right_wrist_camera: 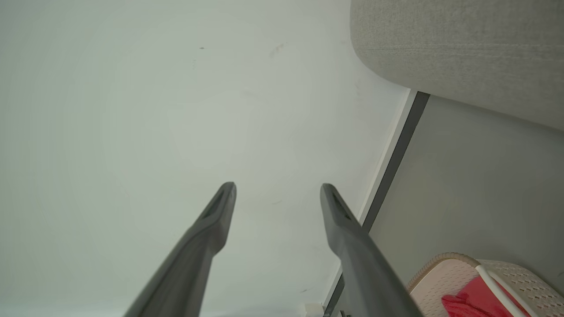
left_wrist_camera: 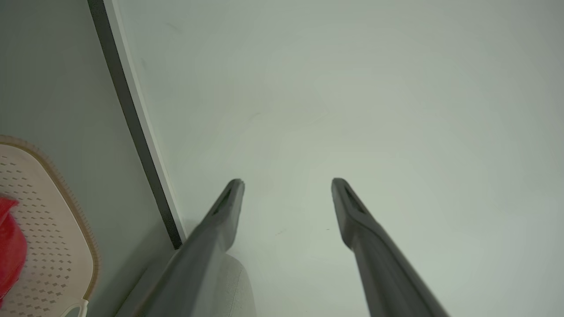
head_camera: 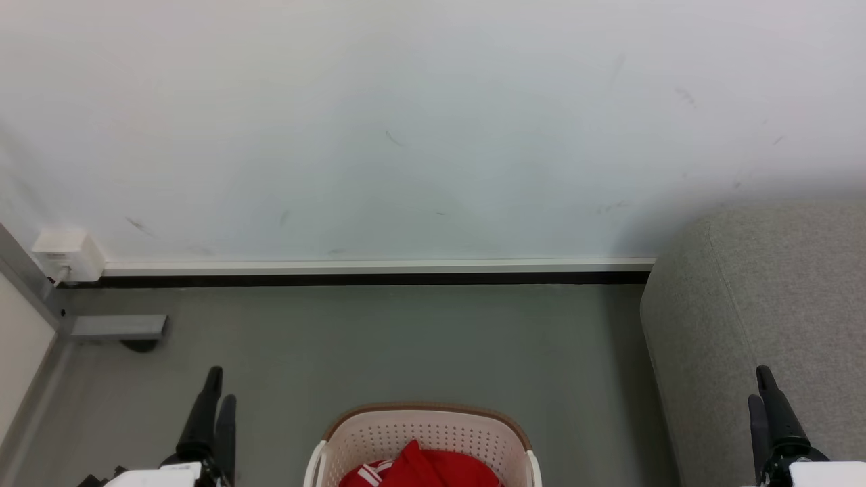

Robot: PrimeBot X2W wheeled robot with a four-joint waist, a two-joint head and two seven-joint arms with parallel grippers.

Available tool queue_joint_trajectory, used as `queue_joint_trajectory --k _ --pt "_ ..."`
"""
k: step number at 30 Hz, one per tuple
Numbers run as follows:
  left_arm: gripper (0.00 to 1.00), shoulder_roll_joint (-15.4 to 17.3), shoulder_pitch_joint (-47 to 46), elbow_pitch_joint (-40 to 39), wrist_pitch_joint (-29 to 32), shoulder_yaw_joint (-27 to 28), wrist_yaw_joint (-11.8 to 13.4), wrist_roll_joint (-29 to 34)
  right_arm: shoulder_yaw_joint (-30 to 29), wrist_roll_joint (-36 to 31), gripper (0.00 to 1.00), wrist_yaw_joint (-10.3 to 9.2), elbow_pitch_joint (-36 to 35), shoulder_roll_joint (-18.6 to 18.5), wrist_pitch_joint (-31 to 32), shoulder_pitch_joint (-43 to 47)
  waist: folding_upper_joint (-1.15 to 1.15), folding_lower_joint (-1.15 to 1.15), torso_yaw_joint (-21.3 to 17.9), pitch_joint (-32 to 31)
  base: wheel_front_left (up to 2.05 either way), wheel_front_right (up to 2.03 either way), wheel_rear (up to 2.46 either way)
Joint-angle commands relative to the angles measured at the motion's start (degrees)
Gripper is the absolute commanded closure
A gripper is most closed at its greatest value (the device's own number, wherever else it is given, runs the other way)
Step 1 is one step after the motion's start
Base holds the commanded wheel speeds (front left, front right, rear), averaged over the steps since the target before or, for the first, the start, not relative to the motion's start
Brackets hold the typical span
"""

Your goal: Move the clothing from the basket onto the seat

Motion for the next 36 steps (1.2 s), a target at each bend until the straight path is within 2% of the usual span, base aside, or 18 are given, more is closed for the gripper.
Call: queue_joint_trajectory --k 1,15,36 --pt "0.00 0.27 -0.69 -0.89 -0.62 -0.37 -0.22 0.89 0.27 -1.51 0.00 -0.01 -1.11 -0.54 -0.73 -0.77 0.00 0.00 0.01 0.01 0.00 0.00 0.00" --pt "0.00 0.36 -0.21 -1.18 -4.10 -1.11 -0.29 9.59 1.17 -19.27 0.00 -0.02 -3.56 -0.66 -4.22 0.28 0.00 0.00 0.32 0.06 0.00 0.00 0.00" --pt "0.00 0.49 1.04 -4.98 -8.39 -3.99 2.00 31.63 1.64 -43.72 0.00 -0.04 -5.29 -0.83 -8.54 1.97 0.00 0.00 1.03 0.06 0.00 0.00 0.00"
